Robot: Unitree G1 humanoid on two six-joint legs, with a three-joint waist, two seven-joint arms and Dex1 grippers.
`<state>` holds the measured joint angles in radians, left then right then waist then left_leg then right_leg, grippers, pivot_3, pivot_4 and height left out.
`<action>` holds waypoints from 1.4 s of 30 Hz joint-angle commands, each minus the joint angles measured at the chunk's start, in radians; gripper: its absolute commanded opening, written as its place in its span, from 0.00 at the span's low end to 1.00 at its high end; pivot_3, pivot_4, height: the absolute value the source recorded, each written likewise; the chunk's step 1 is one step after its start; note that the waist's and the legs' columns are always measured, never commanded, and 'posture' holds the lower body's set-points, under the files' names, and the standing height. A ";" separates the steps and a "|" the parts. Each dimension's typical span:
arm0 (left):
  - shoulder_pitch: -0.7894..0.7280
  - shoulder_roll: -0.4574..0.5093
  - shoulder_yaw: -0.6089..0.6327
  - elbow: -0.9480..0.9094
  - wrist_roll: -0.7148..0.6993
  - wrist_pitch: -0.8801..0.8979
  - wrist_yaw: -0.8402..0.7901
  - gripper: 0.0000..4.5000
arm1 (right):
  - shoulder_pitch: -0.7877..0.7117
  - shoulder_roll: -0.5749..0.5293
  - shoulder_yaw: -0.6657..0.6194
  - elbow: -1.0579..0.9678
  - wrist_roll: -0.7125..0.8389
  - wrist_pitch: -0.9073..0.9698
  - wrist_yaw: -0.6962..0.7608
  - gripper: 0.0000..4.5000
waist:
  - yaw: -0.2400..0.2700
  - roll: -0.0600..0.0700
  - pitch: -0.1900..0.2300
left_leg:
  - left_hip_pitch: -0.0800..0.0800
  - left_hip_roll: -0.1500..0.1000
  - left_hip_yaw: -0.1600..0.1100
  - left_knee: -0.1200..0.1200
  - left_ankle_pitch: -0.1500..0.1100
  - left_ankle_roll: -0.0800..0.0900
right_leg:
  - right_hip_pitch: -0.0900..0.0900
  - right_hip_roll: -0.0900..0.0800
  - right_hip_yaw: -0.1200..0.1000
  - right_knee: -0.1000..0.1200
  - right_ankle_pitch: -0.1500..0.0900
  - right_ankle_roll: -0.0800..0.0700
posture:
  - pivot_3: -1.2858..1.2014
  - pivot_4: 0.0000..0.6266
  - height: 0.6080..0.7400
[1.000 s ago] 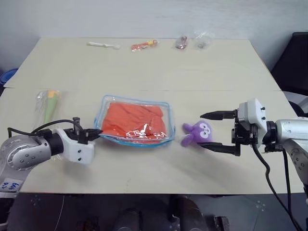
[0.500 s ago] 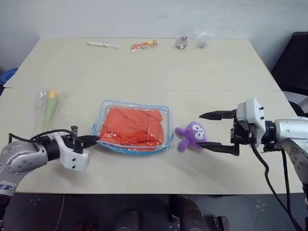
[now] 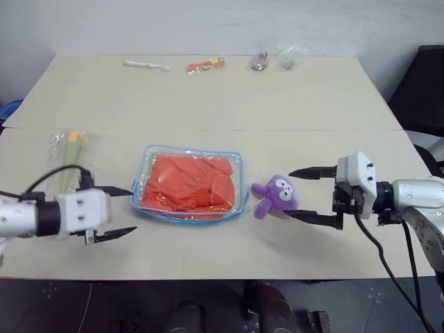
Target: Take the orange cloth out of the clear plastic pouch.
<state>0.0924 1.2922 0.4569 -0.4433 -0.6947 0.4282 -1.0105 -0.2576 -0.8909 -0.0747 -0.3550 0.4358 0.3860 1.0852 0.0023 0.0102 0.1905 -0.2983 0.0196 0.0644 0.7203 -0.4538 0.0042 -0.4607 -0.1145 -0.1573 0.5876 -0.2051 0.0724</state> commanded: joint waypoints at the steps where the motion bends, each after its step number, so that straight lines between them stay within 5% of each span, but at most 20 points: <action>1: -0.089 0.067 0.101 -0.055 -0.357 0.295 -0.038 0.85 | 0.012 0.044 0.044 0.026 -0.107 -0.078 -0.081 1.00 | -0.004 0.001 0.000 | 0.000 0.000 0.001 0.000 0.000 0.000 | 0.000 0.000 0.001 0.000 0.000 0.000 | 0.52 0.24 1.00; 6: -0.163 0.074 0.087 -0.094 -0.435 0.400 -0.028 0.85 | 0.015 0.107 0.107 0.094 -0.187 -0.126 -0.132 1.00 | -0.013 0.004 0.001 | 0.000 0.000 0.003 -0.003 0.000 -0.002 | -0.001 0.002 0.001 0.001 -0.001 -0.002 | 0.52 0.24 1.00; 9: -0.211 0.057 0.048 -0.109 -0.431 0.411 -0.003 0.86 | -0.003 0.139 0.126 0.153 -0.215 -0.144 -0.150 0.87 | -0.016 0.004 0.001 | 0.000 0.001 0.003 -0.002 0.001 -0.004 | 0.000 0.003 0.001 0.001 -0.001 -0.002 | 0.52 0.24 1.00; 21: -0.349 -0.019 -0.072 -0.092 -0.340 0.413 0.071 0.86 | 0.061 0.127 0.081 0.117 -0.178 -0.122 -0.128 0.01 | -0.018 0.004 0.001 | 0.000 0.000 0.002 -0.002 0.001 -0.004 | 0.000 0.004 0.002 0.002 -0.002 -0.002 | 0.52 0.24 1.00; 29: -0.356 -0.060 -0.111 -0.114 -0.298 0.404 0.064 0.86 | 0.280 0.058 -0.032 -0.164 -0.005 0.068 -0.107 0.01 | -0.001 0.003 0.001 | -0.001 0.000 0.001 -0.002 0.001 -0.004 | 0.000 0.004 0.002 0.001 -0.002 -0.002 | 0.52 0.24 1.00; 37: -0.411 -0.091 -0.183 -0.106 -0.272 0.407 0.059 0.86 | 0.382 0.069 0.006 -0.343 0.180 0.309 -0.152 0.01 | -0.003 0.003 0.000 | 0.000 0.001 0.002 -0.002 0.001 -0.004 | 0.001 0.004 0.003 0.002 -0.002 -0.003 | 0.52 0.24 1.00; 42: -0.428 -0.095 -0.218 -0.095 -0.247 0.401 0.036 0.86 | 0.307 0.160 0.123 -0.277 0.176 0.368 -0.225 0.01 | -0.005 0.002 0.000 | 0.000 0.001 0.002 -0.002 0.001 -0.005 | 0.001 0.005 0.004 0.002 -0.002 -0.003 | 0.52 0.24 1.00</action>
<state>-0.3167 1.1979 0.2366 -0.5364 -0.9552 0.8398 -0.9622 0.0655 -0.7437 0.0238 -0.6470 0.6083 0.7446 0.8830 -0.0028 0.0122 0.1904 -0.2978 0.0203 0.0665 0.7182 -0.4533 -0.0004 -0.4597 -0.1096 -0.1534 0.5898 -0.2069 0.0695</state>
